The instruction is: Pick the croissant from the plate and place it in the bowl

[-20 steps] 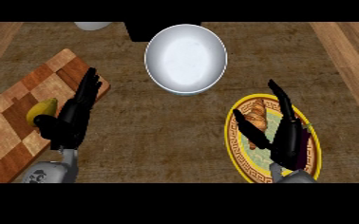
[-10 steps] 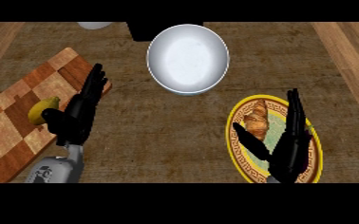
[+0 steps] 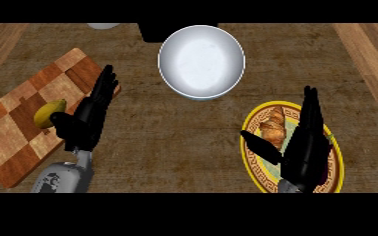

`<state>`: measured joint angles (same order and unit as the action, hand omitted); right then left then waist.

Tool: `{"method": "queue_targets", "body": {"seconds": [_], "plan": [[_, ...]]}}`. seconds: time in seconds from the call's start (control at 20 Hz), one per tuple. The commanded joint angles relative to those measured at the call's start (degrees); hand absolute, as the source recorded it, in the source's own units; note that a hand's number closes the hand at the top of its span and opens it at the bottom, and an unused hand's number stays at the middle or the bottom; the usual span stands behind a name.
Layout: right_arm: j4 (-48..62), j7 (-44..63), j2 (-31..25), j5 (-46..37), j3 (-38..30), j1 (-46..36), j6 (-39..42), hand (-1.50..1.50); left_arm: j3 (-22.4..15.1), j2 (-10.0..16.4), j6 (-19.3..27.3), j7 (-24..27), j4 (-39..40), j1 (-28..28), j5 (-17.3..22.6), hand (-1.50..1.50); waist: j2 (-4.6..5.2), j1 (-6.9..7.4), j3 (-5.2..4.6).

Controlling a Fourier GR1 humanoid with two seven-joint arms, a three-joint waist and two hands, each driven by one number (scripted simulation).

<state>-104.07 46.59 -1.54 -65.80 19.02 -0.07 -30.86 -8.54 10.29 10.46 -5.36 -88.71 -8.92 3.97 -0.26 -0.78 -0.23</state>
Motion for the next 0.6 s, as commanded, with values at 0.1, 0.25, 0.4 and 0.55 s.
{"method": "queue_targets", "body": {"seconds": [0.1, 0.25, 0.4, 0.55], "plan": [[-4.11, 14.88, 1.5, -1.65, -1.13, -4.8, 15.78, -1.5, 1.44, -0.04, -1.4, 0.06, 0.43, -1.02, 0.98, 0.0, 0.19, 0.69, 0.17], [-2.16, 15.7, 1.52, -0.02, 0.41, -4.55, 14.9, -1.5, 0.59, -2.4, 0.06, 0.08, 4.69, -4.89, -1.64, 0.0, 0.29, 0.53, 0.21], [0.45, 11.83, 1.53, 1.8, -0.76, -2.93, 12.37, -1.5, 0.3, -3.0, -0.93, 1.63, 0.85, 0.67, -1.89, 0.0, 0.25, 0.85, 0.23], [-3.07, 9.03, 1.53, 1.9, 0.67, 1.9, 10.8, -1.5, 1.67, -2.64, -2.72, 0.83, 0.35, 1.48, -2.5, 0.0, 0.22, 0.75, 0.23]]}}
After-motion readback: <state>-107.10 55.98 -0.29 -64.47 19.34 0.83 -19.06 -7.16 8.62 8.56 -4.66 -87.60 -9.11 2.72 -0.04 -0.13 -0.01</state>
